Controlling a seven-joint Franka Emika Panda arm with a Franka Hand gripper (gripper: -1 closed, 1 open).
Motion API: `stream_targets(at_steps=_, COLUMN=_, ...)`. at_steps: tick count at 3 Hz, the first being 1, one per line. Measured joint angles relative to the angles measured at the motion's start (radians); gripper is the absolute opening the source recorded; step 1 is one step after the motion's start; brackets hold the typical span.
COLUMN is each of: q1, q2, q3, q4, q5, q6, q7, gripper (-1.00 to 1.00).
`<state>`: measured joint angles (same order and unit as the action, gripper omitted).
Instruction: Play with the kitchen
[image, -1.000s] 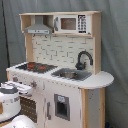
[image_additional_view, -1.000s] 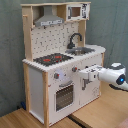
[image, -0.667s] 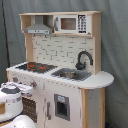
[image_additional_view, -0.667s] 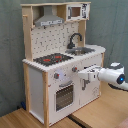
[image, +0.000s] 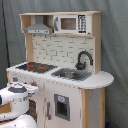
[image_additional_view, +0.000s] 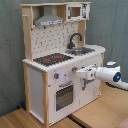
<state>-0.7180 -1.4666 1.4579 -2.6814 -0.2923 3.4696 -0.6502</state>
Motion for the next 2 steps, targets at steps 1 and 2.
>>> stream_targets(at_steps=1, q1=-0.082, q2=0.000, q3=0.019, q4=0.052, q5=0.000, q6=0.000, q7=0.042, gripper=1.00)
stream_targets(at_steps=2, q1=-0.125, q2=0.000, q3=0.034, q4=0.107, q5=0.000, q6=-0.001, q7=0.050, gripper=1.00)
